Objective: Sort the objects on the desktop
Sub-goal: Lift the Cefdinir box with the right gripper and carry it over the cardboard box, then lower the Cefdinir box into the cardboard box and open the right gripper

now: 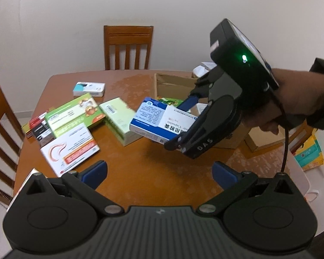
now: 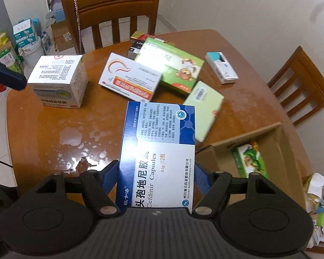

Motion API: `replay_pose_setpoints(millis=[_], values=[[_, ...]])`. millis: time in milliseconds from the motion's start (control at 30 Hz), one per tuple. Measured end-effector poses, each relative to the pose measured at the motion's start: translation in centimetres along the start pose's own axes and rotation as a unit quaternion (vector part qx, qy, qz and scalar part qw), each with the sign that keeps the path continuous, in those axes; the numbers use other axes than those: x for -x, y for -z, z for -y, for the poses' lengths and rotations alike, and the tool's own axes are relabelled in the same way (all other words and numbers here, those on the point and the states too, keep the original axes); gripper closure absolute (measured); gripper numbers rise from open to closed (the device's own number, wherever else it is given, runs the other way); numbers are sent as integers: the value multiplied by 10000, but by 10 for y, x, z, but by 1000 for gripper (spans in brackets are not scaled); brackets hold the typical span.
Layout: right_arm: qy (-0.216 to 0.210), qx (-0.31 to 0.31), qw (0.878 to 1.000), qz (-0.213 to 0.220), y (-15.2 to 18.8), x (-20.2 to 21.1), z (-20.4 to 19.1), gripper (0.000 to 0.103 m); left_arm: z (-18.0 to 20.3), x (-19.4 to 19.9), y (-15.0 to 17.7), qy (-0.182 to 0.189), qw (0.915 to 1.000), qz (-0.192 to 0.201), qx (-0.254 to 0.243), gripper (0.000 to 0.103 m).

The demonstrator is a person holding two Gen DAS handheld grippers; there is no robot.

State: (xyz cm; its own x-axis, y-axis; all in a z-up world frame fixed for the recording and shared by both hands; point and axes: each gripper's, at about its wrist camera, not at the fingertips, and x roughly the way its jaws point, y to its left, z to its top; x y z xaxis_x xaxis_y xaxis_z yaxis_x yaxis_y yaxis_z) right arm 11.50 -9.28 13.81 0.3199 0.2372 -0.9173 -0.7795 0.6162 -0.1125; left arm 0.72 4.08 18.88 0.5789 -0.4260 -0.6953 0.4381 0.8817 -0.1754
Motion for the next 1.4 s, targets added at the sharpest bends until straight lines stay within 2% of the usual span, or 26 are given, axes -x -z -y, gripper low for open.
replay_pose_setpoints(millis=[267,500,633,833,900,1300,1400], values=[[92,21,9999,83,4,23,29,26,19,-11,-14,99,9998,14,-161,0],[200,70,9997,89,12,27,59,26,34,-26,-30,171,9996,46,-212,0],[196,25,9998,101,20,30,90,26,39,-38,-35,174,9997,17,-185,0],[287,-123,9995,-59,42,10,155,26,42,-55,-34,158,9998,-138,-54,0],[350,-61,9992,-174,46,-2,166,26,43,-59,-33,145,9997,-184,-19,0],[-258,619,9962,-559,42,-104,174,26,39,-71,-29,-134,9988,-380,264,0],[-688,564,9947,-518,38,-112,175,26,37,-73,-26,-191,9983,-434,352,0]])
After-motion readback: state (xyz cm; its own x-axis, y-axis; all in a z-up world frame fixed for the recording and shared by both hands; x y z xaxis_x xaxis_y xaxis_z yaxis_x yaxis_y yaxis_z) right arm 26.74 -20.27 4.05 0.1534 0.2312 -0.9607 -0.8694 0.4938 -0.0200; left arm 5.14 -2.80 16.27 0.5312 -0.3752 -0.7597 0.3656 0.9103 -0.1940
